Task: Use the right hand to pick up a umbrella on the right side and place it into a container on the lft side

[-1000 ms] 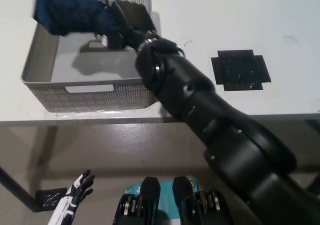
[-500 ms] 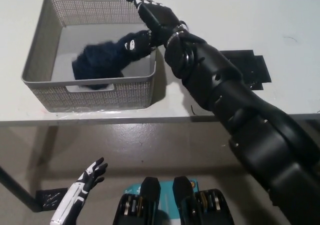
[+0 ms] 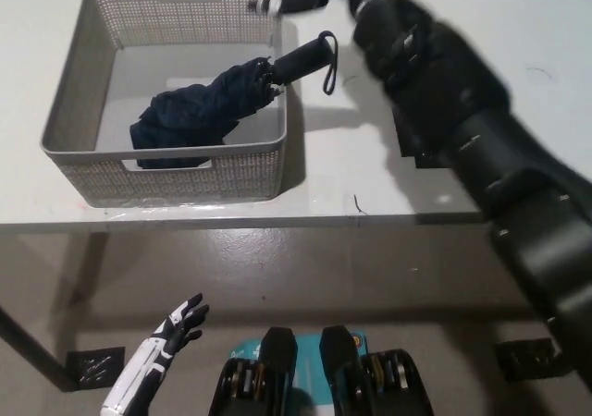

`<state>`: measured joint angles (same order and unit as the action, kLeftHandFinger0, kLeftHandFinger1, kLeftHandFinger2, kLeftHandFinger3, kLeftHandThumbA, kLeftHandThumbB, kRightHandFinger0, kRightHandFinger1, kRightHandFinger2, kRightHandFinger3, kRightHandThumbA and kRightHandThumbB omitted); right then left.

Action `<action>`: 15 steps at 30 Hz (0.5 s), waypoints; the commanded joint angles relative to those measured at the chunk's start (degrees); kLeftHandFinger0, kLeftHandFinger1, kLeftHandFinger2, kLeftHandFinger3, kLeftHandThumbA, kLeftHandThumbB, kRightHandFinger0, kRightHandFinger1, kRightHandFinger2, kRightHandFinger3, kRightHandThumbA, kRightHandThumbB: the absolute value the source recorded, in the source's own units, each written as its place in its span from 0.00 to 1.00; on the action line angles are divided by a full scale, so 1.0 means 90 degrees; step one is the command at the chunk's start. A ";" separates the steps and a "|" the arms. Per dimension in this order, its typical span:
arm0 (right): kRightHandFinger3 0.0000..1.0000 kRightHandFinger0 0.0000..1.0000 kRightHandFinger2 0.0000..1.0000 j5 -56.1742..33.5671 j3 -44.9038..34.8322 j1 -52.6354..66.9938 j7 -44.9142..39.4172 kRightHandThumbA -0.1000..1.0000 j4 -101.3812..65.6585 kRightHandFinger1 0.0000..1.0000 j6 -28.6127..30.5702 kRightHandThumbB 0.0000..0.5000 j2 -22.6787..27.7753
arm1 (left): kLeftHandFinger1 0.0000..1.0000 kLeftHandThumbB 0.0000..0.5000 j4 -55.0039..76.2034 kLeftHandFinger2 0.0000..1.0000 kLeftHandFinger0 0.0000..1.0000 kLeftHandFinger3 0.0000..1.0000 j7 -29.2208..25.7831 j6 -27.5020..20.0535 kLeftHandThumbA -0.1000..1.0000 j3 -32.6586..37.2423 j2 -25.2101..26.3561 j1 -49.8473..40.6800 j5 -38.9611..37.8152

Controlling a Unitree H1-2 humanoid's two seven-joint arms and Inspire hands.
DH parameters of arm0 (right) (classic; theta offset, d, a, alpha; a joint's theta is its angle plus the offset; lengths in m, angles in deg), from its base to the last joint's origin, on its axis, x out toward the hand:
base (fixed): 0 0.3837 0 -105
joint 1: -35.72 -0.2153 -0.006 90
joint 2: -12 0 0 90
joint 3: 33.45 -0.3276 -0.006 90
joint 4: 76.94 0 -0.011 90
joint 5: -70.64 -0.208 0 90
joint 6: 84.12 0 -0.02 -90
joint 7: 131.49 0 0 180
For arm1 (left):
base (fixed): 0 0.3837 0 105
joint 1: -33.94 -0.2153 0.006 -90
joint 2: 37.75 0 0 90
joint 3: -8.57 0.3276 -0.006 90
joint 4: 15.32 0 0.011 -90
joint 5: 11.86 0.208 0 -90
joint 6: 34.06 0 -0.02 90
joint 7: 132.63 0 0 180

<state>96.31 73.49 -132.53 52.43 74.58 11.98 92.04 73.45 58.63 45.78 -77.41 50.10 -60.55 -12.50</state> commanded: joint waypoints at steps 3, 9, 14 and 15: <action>1.00 1.00 1.00 -0.1430 -0.1465 0.0144 -0.0903 1.00 -0.4101 1.00 -0.0898 0.83 0.1218 | 1.00 0.42 0.0031 1.00 1.00 1.00 0.0169 -0.0103 1.00 -0.0039 0.0123 0.0036 -0.0173; 1.00 1.00 1.00 -0.2712 -0.2587 0.1007 -0.1074 1.00 -0.6661 1.00 -0.1616 0.82 0.1634 | 1.00 0.42 -0.0052 1.00 1.00 1.00 0.0082 -0.0214 1.00 -0.0110 0.0128 -0.0042 -0.0138; 1.00 1.00 1.00 -0.3389 -0.3009 0.3046 -0.0941 1.00 -0.9049 1.00 -0.1927 0.71 0.1665 | 1.00 0.42 -0.0069 1.00 1.00 1.00 0.0011 -0.0279 1.00 -0.0178 0.0132 -0.0193 -0.0125; 1.00 1.00 1.00 -0.3439 -0.3026 0.3481 -0.0887 1.00 -0.9419 1.00 -0.1914 0.70 0.1634 | 1.00 0.42 -0.0074 1.00 1.00 1.00 -0.0003 -0.0309 1.00 -0.0179 0.0121 -0.0218 -0.0116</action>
<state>90.10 62.38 -115.22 49.34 43.83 7.27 98.73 72.25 58.62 45.92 -77.42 50.01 -60.84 -12.59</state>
